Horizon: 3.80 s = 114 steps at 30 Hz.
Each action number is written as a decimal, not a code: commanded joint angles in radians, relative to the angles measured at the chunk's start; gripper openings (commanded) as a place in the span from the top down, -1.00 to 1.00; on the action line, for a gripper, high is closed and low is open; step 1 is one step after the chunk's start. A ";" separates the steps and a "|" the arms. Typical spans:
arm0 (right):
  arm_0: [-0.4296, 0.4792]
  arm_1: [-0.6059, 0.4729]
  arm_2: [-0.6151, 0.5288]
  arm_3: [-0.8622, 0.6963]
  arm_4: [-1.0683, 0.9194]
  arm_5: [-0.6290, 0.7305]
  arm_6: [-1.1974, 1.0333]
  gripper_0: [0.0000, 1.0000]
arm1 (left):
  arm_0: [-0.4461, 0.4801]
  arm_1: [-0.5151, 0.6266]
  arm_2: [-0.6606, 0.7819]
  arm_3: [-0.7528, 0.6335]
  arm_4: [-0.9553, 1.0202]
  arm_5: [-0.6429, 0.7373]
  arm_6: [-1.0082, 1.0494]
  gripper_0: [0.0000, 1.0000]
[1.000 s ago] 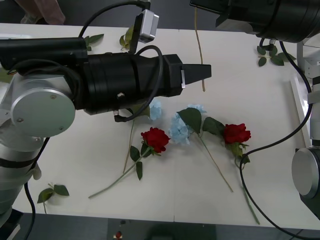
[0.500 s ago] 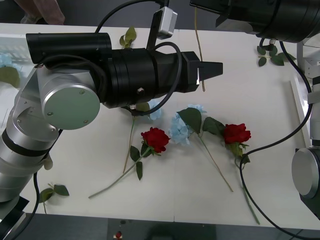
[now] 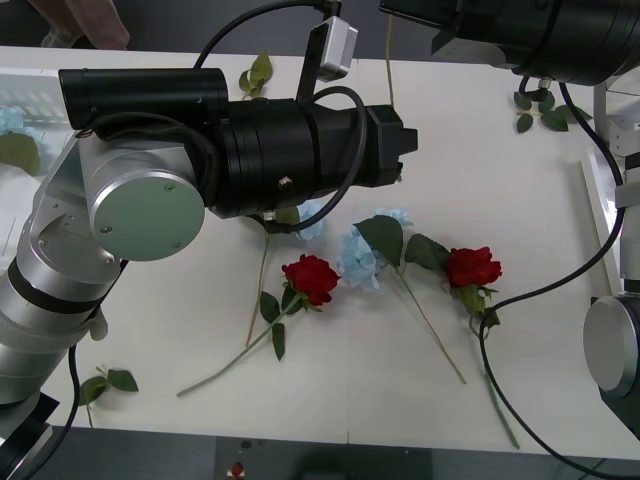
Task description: Put the red flowers into the right box and the blue flowers into the left box
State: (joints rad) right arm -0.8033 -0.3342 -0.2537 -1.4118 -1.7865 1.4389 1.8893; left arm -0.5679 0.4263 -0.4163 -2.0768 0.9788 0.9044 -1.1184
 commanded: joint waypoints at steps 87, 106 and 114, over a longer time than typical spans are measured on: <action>0.385 -0.375 0.146 -0.684 0.567 0.222 -0.487 -1.00 | 0.744 0.733 0.699 0.353 0.055 0.277 -0.248 1.00; 0.573 -0.440 0.275 -0.768 0.779 0.222 -0.542 -1.00 | 0.815 0.698 0.718 0.363 0.052 0.088 -0.261 -1.00; 0.668 -0.485 0.289 -0.770 0.858 0.222 -0.550 -1.00 | 0.816 0.698 0.827 0.233 0.089 0.157 -0.259 -1.00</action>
State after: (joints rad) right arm -0.1494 -0.7779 0.0329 -2.1504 -0.9599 1.6617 1.3765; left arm 0.2379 1.1285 0.3494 -1.7689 1.0559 1.0222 -1.3518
